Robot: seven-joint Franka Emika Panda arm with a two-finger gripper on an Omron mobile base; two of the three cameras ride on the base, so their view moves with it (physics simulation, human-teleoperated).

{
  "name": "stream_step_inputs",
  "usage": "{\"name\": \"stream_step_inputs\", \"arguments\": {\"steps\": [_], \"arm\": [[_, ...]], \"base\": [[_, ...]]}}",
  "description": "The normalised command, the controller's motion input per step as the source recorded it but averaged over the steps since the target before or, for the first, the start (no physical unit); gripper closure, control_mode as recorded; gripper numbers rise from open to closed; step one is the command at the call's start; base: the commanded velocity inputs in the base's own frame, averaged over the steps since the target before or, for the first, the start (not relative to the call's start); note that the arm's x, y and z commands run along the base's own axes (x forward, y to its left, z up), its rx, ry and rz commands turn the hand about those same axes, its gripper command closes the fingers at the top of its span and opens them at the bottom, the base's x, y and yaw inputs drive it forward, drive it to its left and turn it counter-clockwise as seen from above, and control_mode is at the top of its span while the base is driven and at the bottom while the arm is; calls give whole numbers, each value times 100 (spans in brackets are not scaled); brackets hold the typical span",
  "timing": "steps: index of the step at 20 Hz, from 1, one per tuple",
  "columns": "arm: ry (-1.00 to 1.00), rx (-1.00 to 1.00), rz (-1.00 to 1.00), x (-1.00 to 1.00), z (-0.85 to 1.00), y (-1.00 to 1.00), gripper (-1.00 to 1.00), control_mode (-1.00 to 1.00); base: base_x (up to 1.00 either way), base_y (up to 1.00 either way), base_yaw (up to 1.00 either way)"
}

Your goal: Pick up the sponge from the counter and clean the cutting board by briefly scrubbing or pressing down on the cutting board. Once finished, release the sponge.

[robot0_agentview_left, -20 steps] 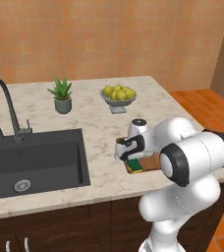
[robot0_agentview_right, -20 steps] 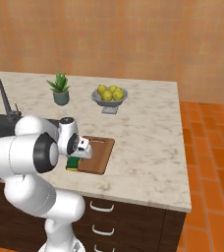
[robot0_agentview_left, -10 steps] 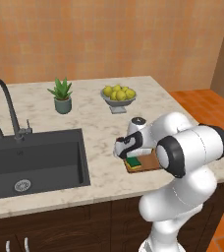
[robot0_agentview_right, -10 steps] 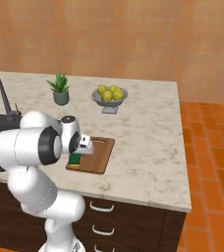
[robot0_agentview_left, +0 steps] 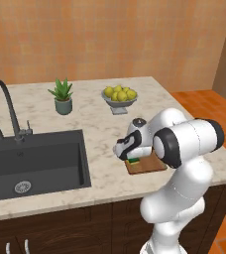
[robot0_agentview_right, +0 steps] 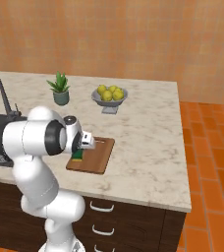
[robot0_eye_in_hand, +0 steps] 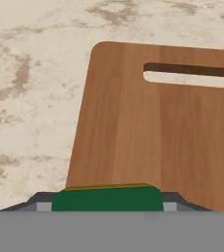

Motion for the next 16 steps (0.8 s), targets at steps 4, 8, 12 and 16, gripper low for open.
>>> {"name": "stream_step_inputs", "arguments": {"steps": [4,8,12,16], "arm": [[-12,0,0,50,0,-1,100,-100],[-10,0,0,60,0,-9,100,-100],[-11,0,0,60,0,-11,100,-100],[-14,0,0,56,-17,-7,100,-100]], "base": [[0,0,0],[0,0,0],[0,0,0],[0,0,0]]}}
